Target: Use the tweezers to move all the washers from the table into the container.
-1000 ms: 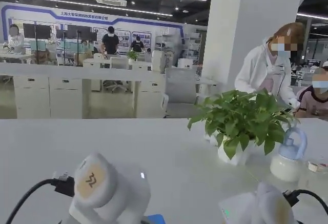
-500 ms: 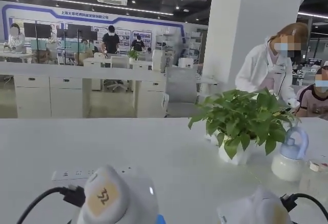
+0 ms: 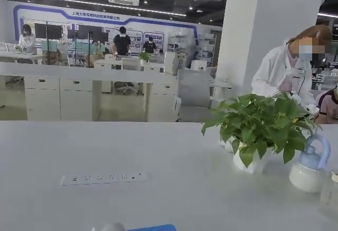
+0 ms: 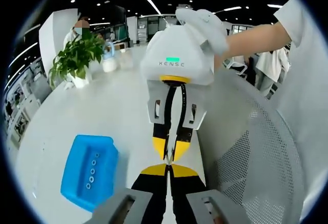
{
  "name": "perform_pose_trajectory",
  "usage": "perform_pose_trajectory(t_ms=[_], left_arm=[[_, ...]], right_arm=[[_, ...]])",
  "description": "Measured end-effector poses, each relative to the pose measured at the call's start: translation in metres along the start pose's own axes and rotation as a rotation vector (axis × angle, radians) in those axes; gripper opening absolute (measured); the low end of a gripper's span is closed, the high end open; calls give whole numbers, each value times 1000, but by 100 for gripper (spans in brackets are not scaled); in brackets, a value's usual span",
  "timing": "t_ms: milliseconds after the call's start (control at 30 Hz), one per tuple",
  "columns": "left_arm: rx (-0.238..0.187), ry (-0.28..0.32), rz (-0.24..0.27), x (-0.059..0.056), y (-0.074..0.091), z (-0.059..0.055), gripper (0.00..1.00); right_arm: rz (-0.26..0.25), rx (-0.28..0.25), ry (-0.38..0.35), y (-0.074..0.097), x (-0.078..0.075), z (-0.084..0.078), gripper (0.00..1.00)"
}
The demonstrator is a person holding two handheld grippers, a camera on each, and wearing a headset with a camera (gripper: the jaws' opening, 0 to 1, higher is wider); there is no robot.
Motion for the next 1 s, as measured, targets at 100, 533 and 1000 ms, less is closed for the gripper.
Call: perform_pose_trajectory(t_ms=[100,533,1000], left_arm=[[25,8,-3,0,-3,-12,0],[166,37,-22,3,-13,-57,0],[421,62,-32,-2,-28,-91,0]], right_arm=[[-4,2,9,-8,4,-2,6],[-178,-296,-327,48,-9,-17,45],[-438,-232,-364,125,-17,-71,61]])
Point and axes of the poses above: the centre of the closed fingertips' face, and the gripper's own axes: y roughly backward along the fingers, x roughly to its left, z roughly out of its top, the point moved 1 cm from there along y, roughly backward along the fingers, and after that the axes turned 2 degrees about x, right-handed, at the moved point
